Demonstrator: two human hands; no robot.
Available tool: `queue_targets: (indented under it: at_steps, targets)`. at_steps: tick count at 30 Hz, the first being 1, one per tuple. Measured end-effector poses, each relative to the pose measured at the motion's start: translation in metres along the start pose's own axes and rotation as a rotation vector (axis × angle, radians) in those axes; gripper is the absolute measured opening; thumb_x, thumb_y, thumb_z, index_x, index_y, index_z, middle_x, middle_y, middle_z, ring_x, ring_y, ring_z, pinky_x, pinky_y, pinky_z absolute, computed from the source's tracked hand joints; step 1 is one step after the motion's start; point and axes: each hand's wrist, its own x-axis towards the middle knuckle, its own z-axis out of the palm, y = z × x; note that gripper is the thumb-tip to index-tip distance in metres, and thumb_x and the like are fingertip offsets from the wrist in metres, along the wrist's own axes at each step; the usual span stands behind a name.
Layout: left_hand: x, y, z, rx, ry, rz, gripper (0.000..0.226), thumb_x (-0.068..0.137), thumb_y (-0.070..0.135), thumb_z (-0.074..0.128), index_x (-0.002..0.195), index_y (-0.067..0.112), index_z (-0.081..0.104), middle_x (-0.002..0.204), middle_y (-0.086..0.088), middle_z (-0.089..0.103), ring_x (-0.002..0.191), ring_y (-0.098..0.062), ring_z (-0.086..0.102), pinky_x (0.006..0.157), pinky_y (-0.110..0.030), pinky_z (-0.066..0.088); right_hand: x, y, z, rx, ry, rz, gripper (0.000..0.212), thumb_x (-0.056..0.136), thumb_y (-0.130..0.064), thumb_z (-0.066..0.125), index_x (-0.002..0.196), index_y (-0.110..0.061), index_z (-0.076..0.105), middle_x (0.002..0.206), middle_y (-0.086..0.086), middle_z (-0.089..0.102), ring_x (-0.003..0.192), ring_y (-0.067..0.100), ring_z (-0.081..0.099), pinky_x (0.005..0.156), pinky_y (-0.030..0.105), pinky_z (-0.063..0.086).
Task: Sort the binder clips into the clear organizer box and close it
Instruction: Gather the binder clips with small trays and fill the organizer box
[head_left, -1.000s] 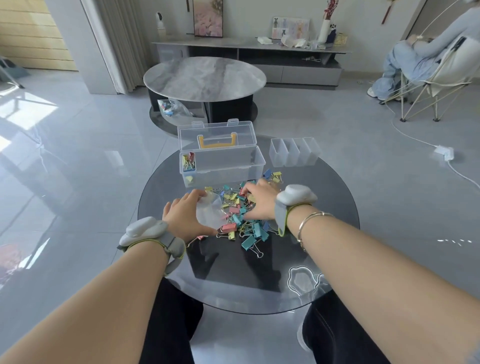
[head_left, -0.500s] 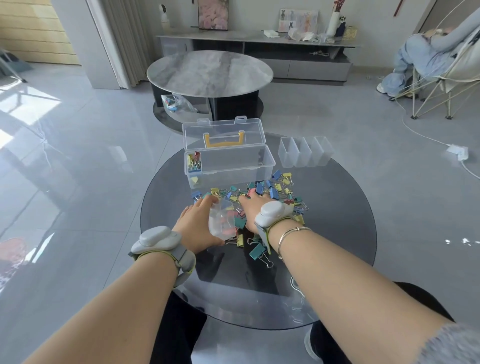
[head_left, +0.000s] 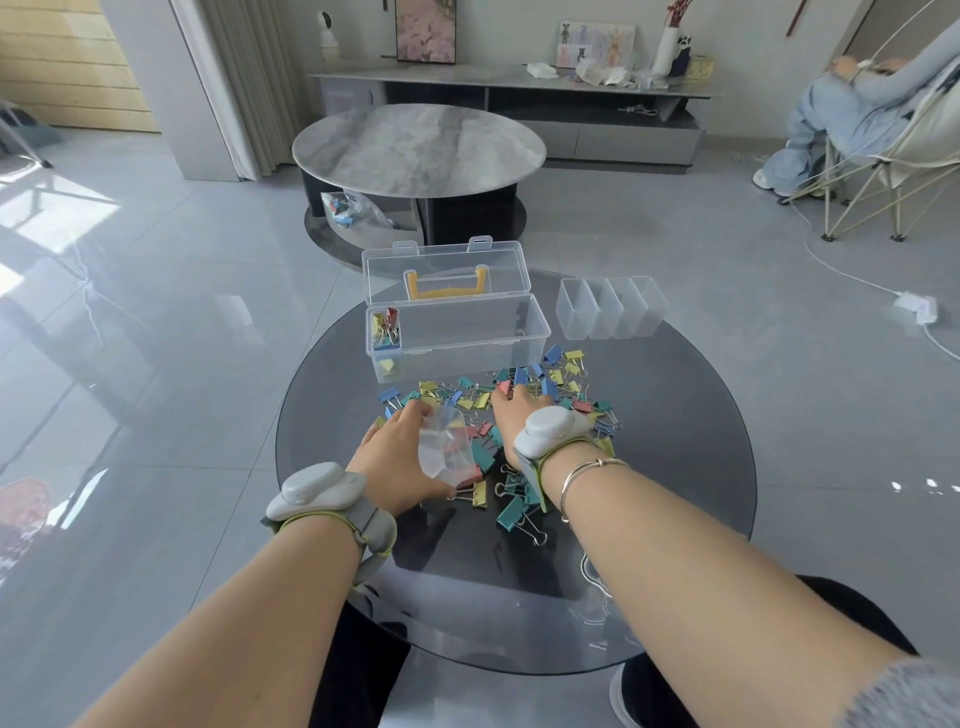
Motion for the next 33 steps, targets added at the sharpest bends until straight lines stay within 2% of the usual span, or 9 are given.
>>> queue_targets:
  at_steps: [7, 12, 16, 18, 21, 23, 26, 28, 33]
  targets:
    - [0.007, 0.002, 0.003, 0.028, 0.020, -0.008, 0.089, 0.056, 0.042, 0.084, 0.128, 0.021, 0.036, 0.128, 0.004, 0.051, 0.112, -0.019, 0.050, 0.106, -0.040, 0.036, 0.003, 0.008, 0.001, 0.080, 0.059, -0.022, 0.056, 0.091, -0.004, 0.048, 0.144, -0.001, 0.027, 0.137, 0.021, 0.041, 0.121, 0.041, 0.049, 0.094, 0.041, 0.044]
    - [0.008, 0.004, 0.004, 0.055, 0.016, -0.028, 0.091, 0.055, 0.041, 0.085, 0.129, 0.021, 0.036, 0.129, 0.003, 0.051, 0.112, -0.021, 0.050, 0.105, -0.040, 0.037, 0.004, 0.013, -0.002, 0.231, 0.066, 0.000, 0.044, 0.086, 0.001, 0.052, 0.129, -0.005, 0.045, 0.124, 0.020, 0.051, 0.092, 0.033, 0.052, 0.076, 0.036, 0.040]
    - [0.009, 0.009, 0.005, 0.083, 0.005, -0.044, 0.092, 0.056, 0.039, 0.085, 0.131, 0.021, 0.035, 0.130, 0.002, 0.050, 0.112, -0.023, 0.050, 0.103, -0.041, 0.040, 0.001, 0.016, -0.003, 0.249, 0.057, 0.025, 0.024, 0.084, 0.003, 0.053, 0.105, -0.007, 0.055, 0.096, 0.012, 0.054, 0.081, 0.025, 0.050, 0.068, 0.029, 0.040]
    - [0.010, 0.012, 0.005, 0.094, -0.004, -0.051, 0.093, 0.056, 0.038, 0.085, 0.132, 0.021, 0.035, 0.131, 0.002, 0.050, 0.112, -0.024, 0.050, 0.100, -0.041, 0.042, 0.002, 0.017, -0.001, 0.275, 0.075, 0.036, 0.019, 0.085, 0.003, 0.052, 0.101, -0.006, 0.058, 0.098, 0.012, 0.058, 0.086, 0.026, 0.058, 0.068, 0.028, 0.043]
    - [0.013, 0.015, 0.006, 0.091, -0.013, -0.063, 0.093, 0.056, 0.038, 0.085, 0.132, 0.021, 0.034, 0.131, 0.001, 0.049, 0.113, -0.024, 0.050, 0.099, -0.042, 0.043, 0.001, 0.017, -0.004, 0.371, 0.101, 0.050, 0.027, 0.086, 0.003, 0.053, 0.111, -0.002, 0.063, 0.114, 0.012, 0.065, 0.103, 0.026, 0.063, 0.084, 0.029, 0.051]
    - [0.013, 0.017, 0.006, 0.089, -0.016, -0.068, 0.093, 0.057, 0.038, 0.086, 0.133, 0.020, 0.034, 0.131, 0.001, 0.049, 0.112, -0.024, 0.050, 0.099, -0.042, 0.042, 0.000, 0.019, -0.012, 0.467, 0.169, 0.054, 0.025, 0.085, 0.003, 0.055, 0.106, -0.003, 0.069, 0.112, 0.011, 0.068, 0.102, 0.026, 0.065, 0.089, 0.032, 0.053]
    - [0.012, 0.018, 0.007, 0.053, 0.000, -0.086, 0.094, 0.056, 0.035, 0.087, 0.132, 0.019, 0.034, 0.131, -0.001, 0.050, 0.112, -0.025, 0.050, 0.096, -0.042, 0.045, -0.006, 0.021, -0.033, 0.667, 0.289, 0.009, 0.020, 0.083, 0.000, 0.059, 0.085, -0.010, 0.076, 0.082, 0.001, 0.072, 0.081, 0.019, 0.066, 0.066, 0.022, 0.051]
    - [0.010, 0.018, 0.007, 0.026, 0.017, -0.092, 0.094, 0.056, 0.033, 0.088, 0.131, 0.018, 0.035, 0.131, -0.003, 0.050, 0.111, -0.025, 0.051, 0.094, -0.041, 0.046, -0.013, 0.020, -0.049, 0.781, 0.277, -0.042, 0.015, 0.081, -0.004, 0.064, 0.080, -0.014, 0.075, 0.063, -0.007, 0.062, 0.063, 0.012, 0.060, 0.053, 0.018, 0.044]
    - [0.008, 0.017, 0.010, -0.009, 0.039, -0.082, 0.094, 0.056, 0.031, 0.089, 0.131, 0.016, 0.035, 0.130, -0.004, 0.051, 0.111, -0.025, 0.051, 0.093, -0.037, 0.045, -0.027, 0.009, -0.056, 0.947, -0.029, -0.134, 0.018, 0.081, 0.003, 0.065, 0.098, -0.003, 0.068, 0.078, 0.008, 0.063, 0.074, 0.024, 0.065, 0.080, 0.039, 0.059]
